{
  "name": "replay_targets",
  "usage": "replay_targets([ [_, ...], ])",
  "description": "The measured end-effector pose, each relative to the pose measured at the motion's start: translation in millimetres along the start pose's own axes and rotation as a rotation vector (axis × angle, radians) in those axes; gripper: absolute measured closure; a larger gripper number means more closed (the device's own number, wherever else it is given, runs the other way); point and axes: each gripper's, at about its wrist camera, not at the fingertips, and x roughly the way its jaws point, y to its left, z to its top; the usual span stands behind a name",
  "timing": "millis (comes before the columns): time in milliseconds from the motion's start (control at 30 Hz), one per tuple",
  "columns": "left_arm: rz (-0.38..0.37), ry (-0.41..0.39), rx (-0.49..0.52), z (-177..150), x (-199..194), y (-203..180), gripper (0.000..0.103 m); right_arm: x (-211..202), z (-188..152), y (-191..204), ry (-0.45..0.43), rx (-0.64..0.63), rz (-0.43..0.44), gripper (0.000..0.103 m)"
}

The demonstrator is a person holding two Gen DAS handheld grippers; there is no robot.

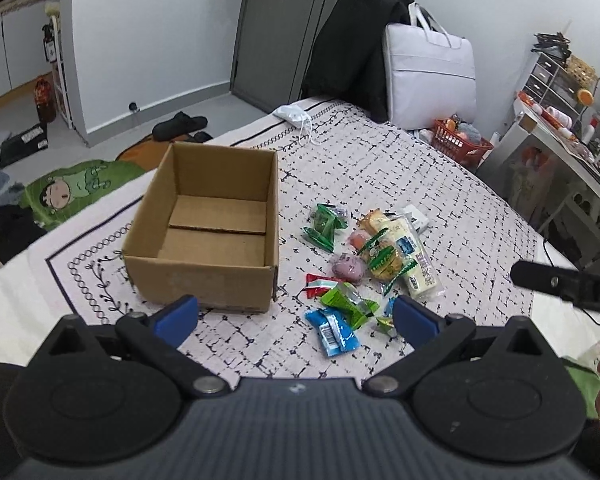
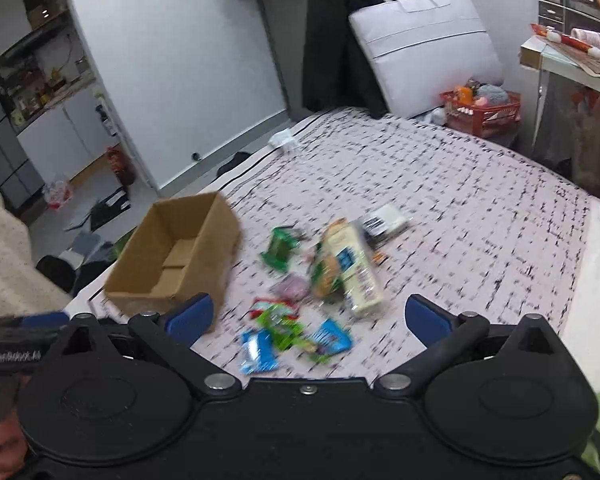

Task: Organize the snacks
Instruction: 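Grasp a blue candy packet with the left tool while the right tool grasps another blue packet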

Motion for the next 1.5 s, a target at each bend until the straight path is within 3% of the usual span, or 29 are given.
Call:
replay_targets([
  [333, 0.008, 0.028, 0.005, 3, 48, -18, 0.006, 55, -4, -37, 0.031, 0.085, 0.025, 0.000],
  [600, 0.013, 0.110, -0.013, -5, 91, -30, 0.014, 85, -7, -63, 0.088, 0.152, 0.034, 0.000],
  [733, 0.020, 0.152, -0.023, -8, 114, -32, 0.022, 101, -8, -72, 0.133, 0.205, 0.096, 0.001],
  [933, 0.024, 0.218, -0.042, -15, 146, -38, 0.033, 125, -14, -65, 0.225, 0.175, 0.133, 0.013],
  [1067, 0.023, 0.255, -0.049, -21, 164, -41, 0.040, 141, -19, -62, 0.285, 0.170, 0.159, 0.014],
  [1267, 0.028, 0.310, -0.067, -30, 187, -42, 0.057, 162, -24, -58, 0.348, 0.137, 0.130, 0.023],
  [1400, 0.040, 0.313, -0.037, -33, 191, -48, 0.057, 166, -27, -54, 0.361, 0.109, 0.117, 0.023],
  [1500, 0.038, 0.308, -0.042, -32, 191, -46, 0.065, 169, -28, -51, 0.367, 0.096, 0.114, 0.025],
])
